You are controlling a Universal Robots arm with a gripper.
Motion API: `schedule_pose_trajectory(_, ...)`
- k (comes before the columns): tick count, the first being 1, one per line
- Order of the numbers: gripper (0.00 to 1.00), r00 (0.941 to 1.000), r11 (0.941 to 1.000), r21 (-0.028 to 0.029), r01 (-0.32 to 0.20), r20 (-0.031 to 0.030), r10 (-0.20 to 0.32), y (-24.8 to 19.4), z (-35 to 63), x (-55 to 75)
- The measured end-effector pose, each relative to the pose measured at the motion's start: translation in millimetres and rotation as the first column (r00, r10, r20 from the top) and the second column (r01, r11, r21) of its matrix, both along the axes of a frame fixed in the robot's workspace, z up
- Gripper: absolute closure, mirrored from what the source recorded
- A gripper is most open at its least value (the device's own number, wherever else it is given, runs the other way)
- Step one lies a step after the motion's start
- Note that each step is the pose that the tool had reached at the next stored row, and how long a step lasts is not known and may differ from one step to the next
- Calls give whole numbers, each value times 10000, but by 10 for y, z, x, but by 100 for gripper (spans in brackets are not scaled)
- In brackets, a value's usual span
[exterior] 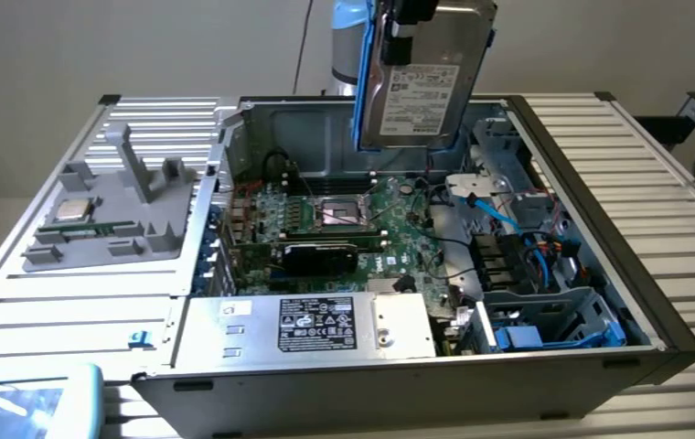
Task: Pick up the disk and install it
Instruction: 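Pick up the disk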
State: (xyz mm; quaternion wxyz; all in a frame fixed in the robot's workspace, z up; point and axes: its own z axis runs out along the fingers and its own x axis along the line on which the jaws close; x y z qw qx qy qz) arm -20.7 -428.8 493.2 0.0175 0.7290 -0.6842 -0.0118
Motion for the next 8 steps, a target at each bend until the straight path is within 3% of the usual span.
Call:
schedule_pose_trajectory(5,63,10000,10000,-1,-1,-3,1,-170,0,112)
schedule_pose_trajectory(8,63,10000,10000,0,0,-5,0,-250,0,204)
